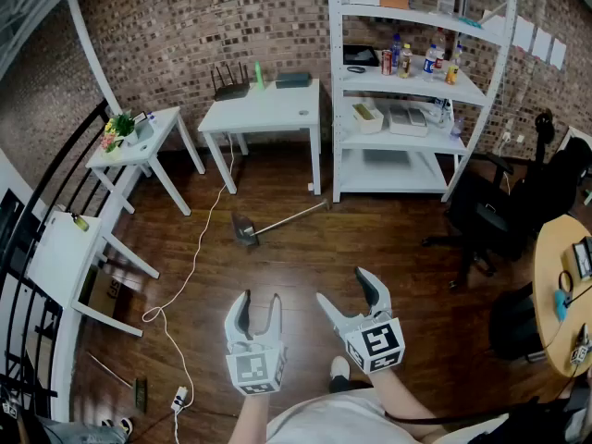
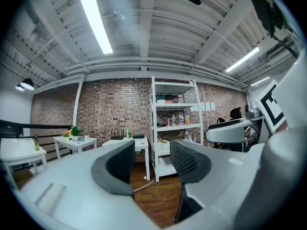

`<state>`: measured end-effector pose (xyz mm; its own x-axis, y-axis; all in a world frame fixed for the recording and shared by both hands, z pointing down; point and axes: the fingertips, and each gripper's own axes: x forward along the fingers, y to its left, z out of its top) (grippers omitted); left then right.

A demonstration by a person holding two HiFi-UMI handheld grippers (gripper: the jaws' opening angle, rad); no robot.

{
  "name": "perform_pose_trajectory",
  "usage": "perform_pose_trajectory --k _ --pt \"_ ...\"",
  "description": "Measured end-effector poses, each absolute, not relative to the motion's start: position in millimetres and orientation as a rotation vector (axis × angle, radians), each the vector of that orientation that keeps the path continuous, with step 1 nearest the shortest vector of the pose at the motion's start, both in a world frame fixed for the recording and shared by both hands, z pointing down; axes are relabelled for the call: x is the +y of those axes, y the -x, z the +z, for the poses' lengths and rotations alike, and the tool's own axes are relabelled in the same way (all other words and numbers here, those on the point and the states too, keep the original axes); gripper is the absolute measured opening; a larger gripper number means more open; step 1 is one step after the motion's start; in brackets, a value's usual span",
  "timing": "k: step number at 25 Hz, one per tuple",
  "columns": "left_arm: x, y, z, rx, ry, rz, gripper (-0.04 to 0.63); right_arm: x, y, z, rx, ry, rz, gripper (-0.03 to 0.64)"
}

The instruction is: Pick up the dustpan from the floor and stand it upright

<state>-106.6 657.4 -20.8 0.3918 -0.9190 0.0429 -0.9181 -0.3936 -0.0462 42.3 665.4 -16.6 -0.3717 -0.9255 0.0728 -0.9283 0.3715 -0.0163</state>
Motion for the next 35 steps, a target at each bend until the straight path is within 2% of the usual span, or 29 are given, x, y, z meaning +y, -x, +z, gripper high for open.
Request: perform_pose_trajectory --k 6,11,16,22,26,31,35 --pt "601.1 62.6 -11.6 1.744 2.614 -0.165 0.242 613.6 -77.3 -2.2 -2.612 -1.615 0.110 0.348" --pt "564.1 53.6 6.2 1.798 2.636 -0.224 0.242 592.3 -63.7 -0.4 -2.718 -1.342 -0.038 0.339" --pt "500.0 48.4 23.3 1.790 2.657 -0.213 0.242 530.3 -85.7 20.3 -2.679 -1.437 0.028 0.331" --pt "386.0 43.9 32.2 1.735 2.677 -0.193 0.242 423.6 -89.5 22.4 -2.583 -1.443 -0.076 0.331" --pt "301.5 64.5 30.2 1.696 2.694 -0.160 0.242 338.6 -59.7 -2.9 -2.561 -1.437 -0.197 0.331" --pt "214.7 87.4 29.3 1.657 2.728 -0.120 0.242 244.1 -28.2 -2.9 -2.571 -1.443 -0.135 0.313" --pt "160.0 100.2 67.0 1.680 2.763 -0.181 0.235 196.6 -17.8 32.2 -2.525 -1.422 -0.011 0.306"
